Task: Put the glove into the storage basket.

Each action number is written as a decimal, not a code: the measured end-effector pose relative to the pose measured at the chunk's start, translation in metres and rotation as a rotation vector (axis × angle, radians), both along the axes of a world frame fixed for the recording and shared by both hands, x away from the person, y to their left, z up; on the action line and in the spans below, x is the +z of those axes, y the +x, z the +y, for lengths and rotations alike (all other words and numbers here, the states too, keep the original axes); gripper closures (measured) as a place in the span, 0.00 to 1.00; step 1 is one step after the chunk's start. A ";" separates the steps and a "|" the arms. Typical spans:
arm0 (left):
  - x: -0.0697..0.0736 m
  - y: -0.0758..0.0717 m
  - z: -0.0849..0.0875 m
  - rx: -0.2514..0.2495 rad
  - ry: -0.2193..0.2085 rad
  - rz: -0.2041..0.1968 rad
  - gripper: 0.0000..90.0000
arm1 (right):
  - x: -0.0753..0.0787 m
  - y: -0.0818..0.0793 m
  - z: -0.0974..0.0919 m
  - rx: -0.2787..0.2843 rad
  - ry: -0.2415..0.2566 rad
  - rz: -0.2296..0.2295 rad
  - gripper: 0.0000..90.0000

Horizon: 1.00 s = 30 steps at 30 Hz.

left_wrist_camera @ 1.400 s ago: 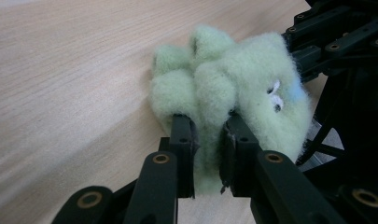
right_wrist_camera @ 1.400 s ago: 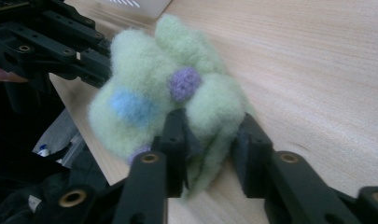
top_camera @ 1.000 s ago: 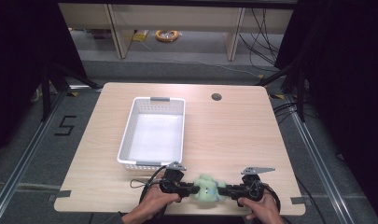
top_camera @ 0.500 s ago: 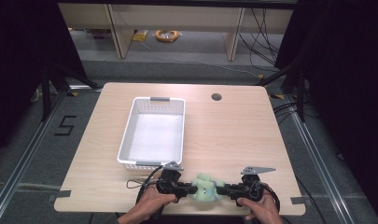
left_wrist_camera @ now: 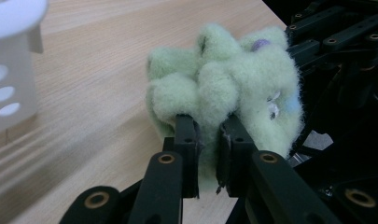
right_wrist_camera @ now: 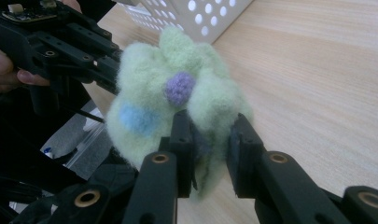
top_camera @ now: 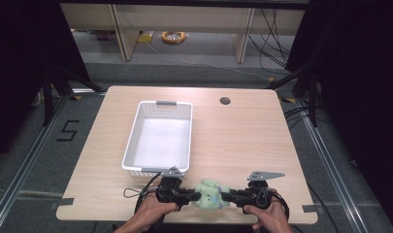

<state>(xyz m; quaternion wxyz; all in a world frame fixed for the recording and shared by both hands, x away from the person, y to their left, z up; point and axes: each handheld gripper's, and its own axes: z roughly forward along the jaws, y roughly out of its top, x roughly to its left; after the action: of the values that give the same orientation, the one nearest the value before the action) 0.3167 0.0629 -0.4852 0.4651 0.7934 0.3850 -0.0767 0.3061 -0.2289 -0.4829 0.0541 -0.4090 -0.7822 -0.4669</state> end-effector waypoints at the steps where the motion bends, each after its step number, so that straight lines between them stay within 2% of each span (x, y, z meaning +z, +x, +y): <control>1: 0.000 0.000 0.002 -0.004 -0.004 -0.001 0.88 | 0.001 -0.001 0.001 0.004 0.005 0.006 0.84; 2: 0.001 -0.001 0.003 -0.002 -0.009 -0.001 0.88 | 0.003 -0.003 0.004 -0.001 0.023 0.039 0.84; 3: 0.003 -0.001 0.004 -0.004 -0.006 -0.005 0.88 | 0.004 -0.003 0.004 0.003 0.019 0.019 0.84; 5: 0.005 -0.002 0.005 -0.002 -0.013 -0.011 0.88 | 0.005 -0.003 0.005 0.003 0.019 0.011 0.84; 6: 0.006 -0.002 0.006 -0.004 -0.010 -0.019 0.88 | 0.005 -0.002 0.004 0.008 0.004 -0.011 0.84; 8: 0.007 -0.003 0.007 0.004 -0.018 -0.018 0.88 | 0.006 -0.001 0.006 0.019 0.019 -0.010 0.84; 10: 0.008 -0.004 0.010 0.006 -0.010 -0.022 0.87 | 0.008 -0.002 0.007 0.013 0.007 0.001 0.83; 11: 0.008 -0.004 0.012 0.008 -0.022 -0.016 0.88 | 0.007 -0.001 0.009 0.027 0.018 -0.007 0.83; 12: 0.009 -0.004 0.013 0.011 -0.009 -0.024 0.87 | 0.009 -0.001 0.010 0.026 0.013 -0.007 0.84; 13: 0.009 -0.004 0.014 0.017 -0.014 -0.023 0.87 | 0.010 -0.002 0.012 0.023 0.024 0.021 0.83; 14: 0.009 -0.004 0.016 0.011 -0.020 -0.022 0.87 | 0.010 -0.001 0.013 0.026 0.014 -0.011 0.83; 15: 0.010 -0.005 0.017 0.013 -0.017 -0.026 0.87 | 0.012 -0.001 0.015 0.029 0.016 0.007 0.84; 17: 0.012 -0.005 0.021 0.028 -0.018 -0.028 0.87 | 0.013 0.002 0.017 0.042 0.011 -0.020 0.83; 18: 0.014 -0.005 0.023 0.031 -0.016 -0.035 0.87 | 0.015 0.000 0.020 0.034 0.019 0.015 0.83; 19: 0.015 -0.005 0.025 0.031 -0.018 -0.036 0.87 | 0.015 0.003 0.022 0.049 0.020 -0.010 0.83; 21: 0.018 -0.005 0.028 0.041 -0.016 -0.040 0.87 | 0.017 0.004 0.025 0.050 0.024 0.000 0.83; 22: 0.019 -0.004 0.030 0.039 -0.022 -0.039 0.87 | 0.017 0.006 0.027 0.062 0.021 -0.019 0.83; 23: 0.021 -0.004 0.033 0.040 -0.008 -0.047 0.87 | 0.020 0.006 0.030 0.052 0.026 0.006 0.83; 25: 0.025 -0.004 0.038 0.047 -0.014 -0.048 0.87 | 0.023 0.007 0.034 0.062 0.027 -0.004 0.83; 26: 0.027 -0.004 0.041 0.050 -0.015 -0.046 0.87 | 0.023 0.010 0.035 0.077 0.027 -0.031 0.83; 27: 0.029 -0.004 0.043 0.054 -0.020 -0.046 0.87 | 0.027 0.009 0.038 0.071 0.036 -0.013 0.83; 28: 0.032 -0.003 0.046 0.052 -0.021 -0.051 0.87 | 0.029 0.010 0.039 0.080 0.036 -0.029 0.83; 29: 0.036 -0.004 0.049 0.065 -0.026 -0.064 0.87 | 0.032 0.011 0.041 0.084 0.042 -0.019 0.83; 30: 0.038 -0.003 0.051 0.065 -0.022 -0.069 0.87 | 0.036 0.014 0.044 0.093 0.045 -0.040 0.83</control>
<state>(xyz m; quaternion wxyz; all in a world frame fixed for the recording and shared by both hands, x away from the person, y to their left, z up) 0.3132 0.1141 -0.4467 0.4889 0.7775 0.3937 -0.0384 0.3197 -0.1848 -0.4465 0.0692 -0.3617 -0.7905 -0.4893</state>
